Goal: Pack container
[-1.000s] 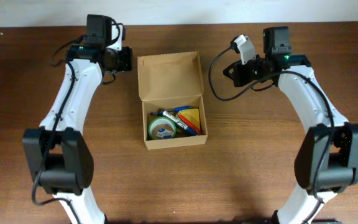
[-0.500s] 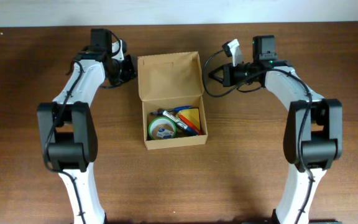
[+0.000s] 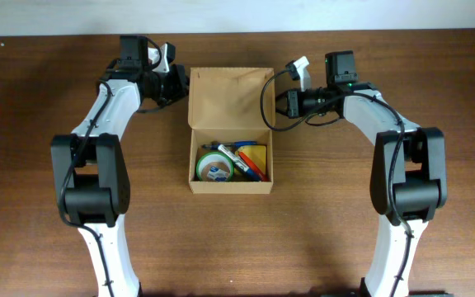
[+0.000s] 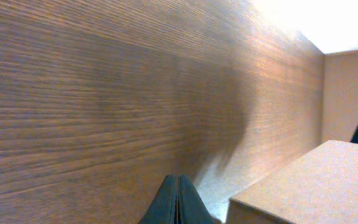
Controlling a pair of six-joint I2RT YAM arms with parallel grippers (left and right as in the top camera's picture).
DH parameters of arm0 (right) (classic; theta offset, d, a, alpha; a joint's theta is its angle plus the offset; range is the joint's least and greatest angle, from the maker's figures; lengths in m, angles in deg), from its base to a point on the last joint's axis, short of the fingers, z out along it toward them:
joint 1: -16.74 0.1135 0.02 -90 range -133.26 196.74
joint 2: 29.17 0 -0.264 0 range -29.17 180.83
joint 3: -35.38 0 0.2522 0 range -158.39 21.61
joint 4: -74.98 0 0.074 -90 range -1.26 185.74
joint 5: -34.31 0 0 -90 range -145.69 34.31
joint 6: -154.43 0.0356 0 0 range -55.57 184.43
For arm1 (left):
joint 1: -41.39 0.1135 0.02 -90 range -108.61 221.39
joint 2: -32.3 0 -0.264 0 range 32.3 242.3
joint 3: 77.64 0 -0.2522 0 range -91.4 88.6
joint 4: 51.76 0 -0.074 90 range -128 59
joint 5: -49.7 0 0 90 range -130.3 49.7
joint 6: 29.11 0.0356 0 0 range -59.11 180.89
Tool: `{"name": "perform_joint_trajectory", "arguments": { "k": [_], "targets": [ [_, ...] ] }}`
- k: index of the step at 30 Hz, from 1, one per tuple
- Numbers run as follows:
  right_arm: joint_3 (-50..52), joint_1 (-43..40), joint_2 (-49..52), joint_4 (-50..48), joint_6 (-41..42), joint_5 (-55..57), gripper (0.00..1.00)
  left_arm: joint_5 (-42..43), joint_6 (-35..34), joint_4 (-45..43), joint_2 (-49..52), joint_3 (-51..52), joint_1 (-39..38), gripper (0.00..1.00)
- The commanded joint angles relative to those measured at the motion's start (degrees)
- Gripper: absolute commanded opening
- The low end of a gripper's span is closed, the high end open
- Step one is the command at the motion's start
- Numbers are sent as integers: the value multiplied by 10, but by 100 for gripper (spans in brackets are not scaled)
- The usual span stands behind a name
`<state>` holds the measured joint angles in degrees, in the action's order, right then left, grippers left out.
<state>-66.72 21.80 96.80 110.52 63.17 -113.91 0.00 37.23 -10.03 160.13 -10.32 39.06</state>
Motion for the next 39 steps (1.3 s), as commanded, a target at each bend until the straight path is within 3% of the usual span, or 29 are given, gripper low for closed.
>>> {"name": "perform_joint_trajectory", "arguments": {
  "k": [1, 14, 21, 27, 39],
  "targets": [
    [-6, 1, 7, -2, 3, -50, 4, 45, 9, -1, 1, -22, -9, 2],
    [-59, -7, -10, 10, 3, -162, 4, 54, 78, 17, -74, -44, -10, 2],
    [-70, -4, -62, 45, 1, -161, 4, 14, 152, 91, -145, -44, -16, 2],
    [-70, 16, -76, 141, -50, -135, 4, -45, 202, 173, -176, -44, -40, 2],
    [-70, 62, -77, 327, -141, -8, 4, -142, 221, 304, -179, -44, -71, 2]
  ]
}}
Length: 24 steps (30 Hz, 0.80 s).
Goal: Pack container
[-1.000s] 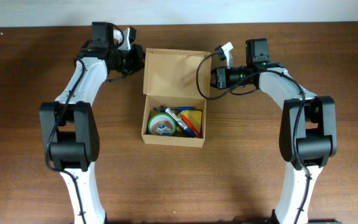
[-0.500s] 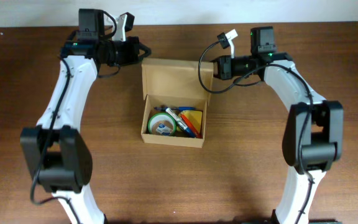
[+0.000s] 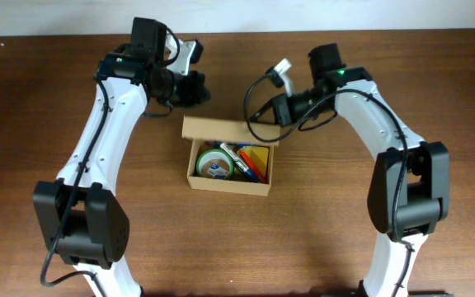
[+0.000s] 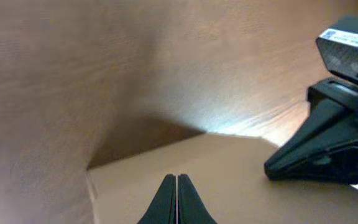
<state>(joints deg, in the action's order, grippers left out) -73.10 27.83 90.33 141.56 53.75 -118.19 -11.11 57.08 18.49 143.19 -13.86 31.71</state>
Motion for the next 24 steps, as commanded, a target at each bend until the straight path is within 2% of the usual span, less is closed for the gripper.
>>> {"name": "perform_joint_trajectory", "arguments": {
  "k": [1, 6, 14, 18, 24],
  "targets": [
    [-6, 2, -12, 29, -53, 39, 4, -40, 22, 30, -10, -9, 3, 2],
    [-6, 1, -33, 71, -56, 94, 4, -65, 22, 72, -18, -9, 3, 2],
    [-6, 2, -135, 109, -56, 174, 3, -82, 37, 92, -89, -9, -2, 2],
    [-6, 2, -180, 137, -56, 189, 4, -128, 43, 120, -130, -9, -9, 2],
    [-3, 2, -219, 211, -85, 196, 4, -127, 78, 158, -179, 19, -28, 2]
  ]
}}
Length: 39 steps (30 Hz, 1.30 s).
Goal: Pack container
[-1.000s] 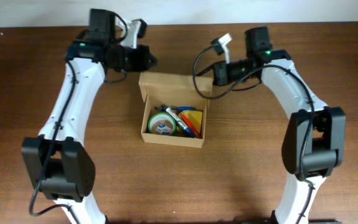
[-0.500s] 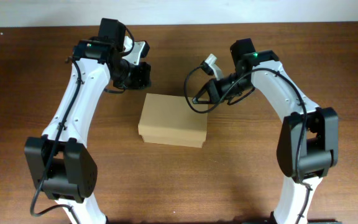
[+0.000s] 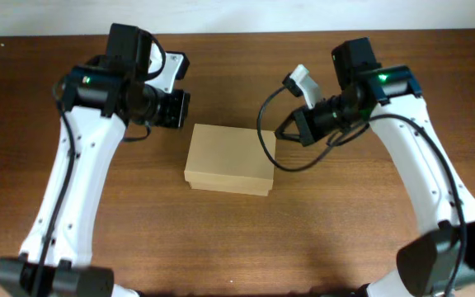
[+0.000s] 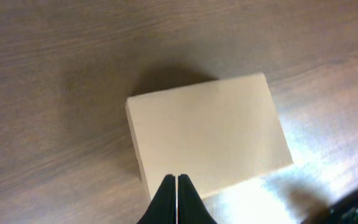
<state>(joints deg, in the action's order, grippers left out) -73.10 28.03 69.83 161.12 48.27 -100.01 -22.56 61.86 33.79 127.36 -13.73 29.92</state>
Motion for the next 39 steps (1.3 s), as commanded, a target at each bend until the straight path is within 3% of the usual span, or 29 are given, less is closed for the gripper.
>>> {"name": "perform_joint_trajectory", "arguments": {
  "k": [1, 7, 19, 25, 39],
  "targets": [
    [-2, 0, -17, 28, -39, 15, 4, -13, 31, 4, -30, 31, -13, 2],
    [37, 3, -26, 31, -47, 13, 4, -8, 36, -50, -85, 149, -21, 2],
    [197, 37, -25, -120, -44, -5, 4, 26, 12, -200, -104, 331, -21, 2],
    [240, 38, -24, -193, -28, -5, 4, 31, -3, -262, -104, 377, -21, 2],
    [285, 39, -21, -216, -29, 2, 4, 35, -14, -307, -104, 449, -21, 2]
  ]
}}
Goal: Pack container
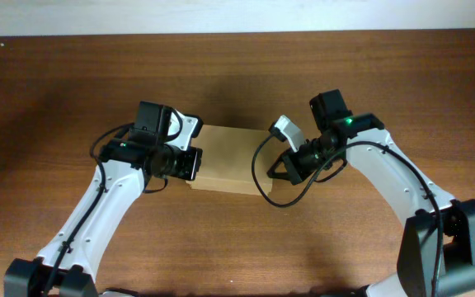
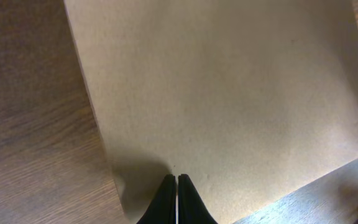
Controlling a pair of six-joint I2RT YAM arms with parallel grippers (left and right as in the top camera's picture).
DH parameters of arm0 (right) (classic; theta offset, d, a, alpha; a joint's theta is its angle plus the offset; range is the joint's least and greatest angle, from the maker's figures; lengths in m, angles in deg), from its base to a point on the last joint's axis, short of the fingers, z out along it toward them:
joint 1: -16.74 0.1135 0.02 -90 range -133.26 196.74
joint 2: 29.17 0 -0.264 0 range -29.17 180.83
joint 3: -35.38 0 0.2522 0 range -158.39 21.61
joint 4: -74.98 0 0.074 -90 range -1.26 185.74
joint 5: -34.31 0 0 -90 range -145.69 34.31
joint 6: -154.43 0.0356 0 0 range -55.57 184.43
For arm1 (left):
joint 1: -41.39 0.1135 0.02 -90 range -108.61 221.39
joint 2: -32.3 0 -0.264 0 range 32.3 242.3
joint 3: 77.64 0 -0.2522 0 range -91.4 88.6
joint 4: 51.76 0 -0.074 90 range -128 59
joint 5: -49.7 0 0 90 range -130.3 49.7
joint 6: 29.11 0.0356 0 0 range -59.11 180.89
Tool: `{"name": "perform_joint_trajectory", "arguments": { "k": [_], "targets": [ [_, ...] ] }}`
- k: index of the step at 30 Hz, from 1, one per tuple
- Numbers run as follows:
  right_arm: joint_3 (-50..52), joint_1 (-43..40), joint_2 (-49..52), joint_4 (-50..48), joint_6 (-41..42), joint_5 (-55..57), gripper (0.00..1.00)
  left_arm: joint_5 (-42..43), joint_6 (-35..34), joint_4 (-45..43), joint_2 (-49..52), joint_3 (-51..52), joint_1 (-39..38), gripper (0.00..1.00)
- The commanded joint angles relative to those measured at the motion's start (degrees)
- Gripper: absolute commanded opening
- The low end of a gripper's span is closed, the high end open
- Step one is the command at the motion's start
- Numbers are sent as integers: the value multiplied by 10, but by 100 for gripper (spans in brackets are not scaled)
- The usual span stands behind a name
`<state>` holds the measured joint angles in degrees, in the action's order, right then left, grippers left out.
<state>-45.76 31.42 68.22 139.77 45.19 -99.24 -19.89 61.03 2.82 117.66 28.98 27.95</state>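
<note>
A plain cardboard box (image 1: 231,157) lies closed at the middle of the table, so its contents are hidden. My left gripper (image 1: 195,162) is at the box's left edge. In the left wrist view the lid (image 2: 229,93) fills most of the picture. There the left gripper (image 2: 176,182) is shut, empty, with its tips just above or on the lid near its left edge. My right gripper (image 1: 274,171) is at the box's right edge, and its jaws are too dark to read from above.
The brown wooden table (image 1: 56,82) stretches bare on both sides of the box. A black cable (image 1: 262,177) loops from the right wrist down past the box's right front corner.
Both grippers have come down and inward, from beside the box's back corners to its left and right edges. The left fingertips are now close over the lid. The box stays closed and in place.
At first the box stood open, lid flap laid back, with a tape roll and pens inside and both grippers beside the flap. Then the flap was half raised with both grippers behind it. Then the lid was down, and now both grippers flank the closed box.
</note>
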Motion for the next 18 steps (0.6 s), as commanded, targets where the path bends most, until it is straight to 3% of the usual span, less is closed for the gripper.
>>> {"name": "perform_joint_trajectory", "arguments": {
  "k": [1, 14, 18],
  "targets": [
    [14, 5, -5, -3, 2, -5, 4, 8, -6, 3, -7, 24, -1, 2],
    [44, 23, -5, -25, 2, 10, 4, 9, -6, 3, -7, 34, -1, 2],
    [44, 23, -5, -24, 46, 75, 4, 18, -6, 3, -8, 34, -1, 2]
  ]
}}
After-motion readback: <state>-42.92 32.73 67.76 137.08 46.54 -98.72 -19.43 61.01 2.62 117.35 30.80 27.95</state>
